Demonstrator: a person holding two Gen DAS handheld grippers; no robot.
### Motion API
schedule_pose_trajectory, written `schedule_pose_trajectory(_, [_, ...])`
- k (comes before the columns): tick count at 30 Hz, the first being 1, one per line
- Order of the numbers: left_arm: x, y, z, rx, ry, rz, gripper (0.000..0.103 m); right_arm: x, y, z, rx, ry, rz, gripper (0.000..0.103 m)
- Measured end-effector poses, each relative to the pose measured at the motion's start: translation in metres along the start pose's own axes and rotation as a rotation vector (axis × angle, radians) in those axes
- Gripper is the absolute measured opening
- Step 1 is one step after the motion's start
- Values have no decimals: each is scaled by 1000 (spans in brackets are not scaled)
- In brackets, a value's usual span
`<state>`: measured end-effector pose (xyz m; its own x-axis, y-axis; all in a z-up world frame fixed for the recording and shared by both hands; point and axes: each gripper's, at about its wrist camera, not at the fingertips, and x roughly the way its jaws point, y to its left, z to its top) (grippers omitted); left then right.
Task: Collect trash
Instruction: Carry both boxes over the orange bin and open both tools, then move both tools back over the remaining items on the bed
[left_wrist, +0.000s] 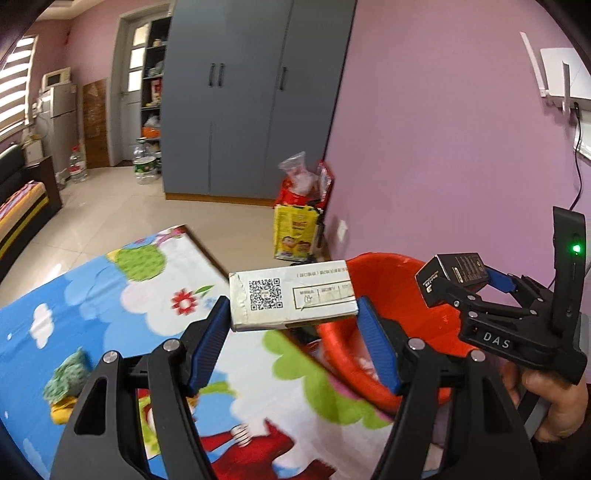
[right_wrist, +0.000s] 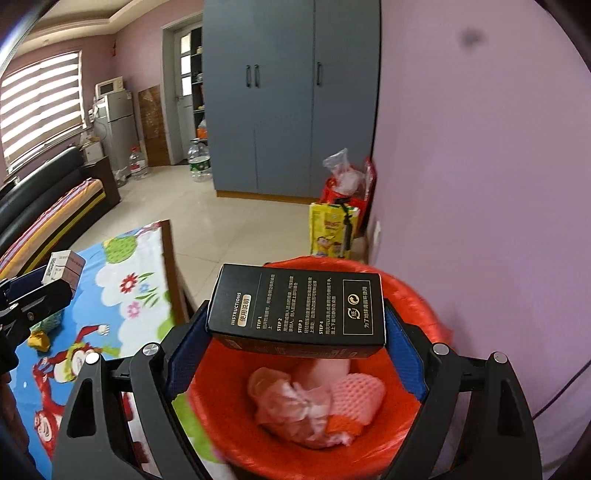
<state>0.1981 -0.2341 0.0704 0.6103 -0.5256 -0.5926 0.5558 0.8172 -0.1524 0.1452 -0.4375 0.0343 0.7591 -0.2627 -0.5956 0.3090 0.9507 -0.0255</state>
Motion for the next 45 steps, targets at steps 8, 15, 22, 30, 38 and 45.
schedule_pose_trajectory(8, [25,-34,22,45,7,-88,67,6,-33,5,30,14,-19,82])
schedule_pose_trajectory(15, [41,-50,38,33,12,-170,67,8,-40,5,18,21,-34,82])
schedule_pose_trajectory(22, [49,-64,53,41,9,-216,67,9,-47,6,38,27,-42,85])
schedule_pose_trajectory(30, [52,-65,60,11,14,-266,77,11,-44,5,33,33,-31,85])
schedule_pose_trajectory(38, [35,-40,55,-23,-16,-203,77,8,-40,5,39,23,-3,85])
schedule_pose_trajectory(45, [12,-4,35,-50,-48,-99,77,-1,-21,7,21,-3,59,85])
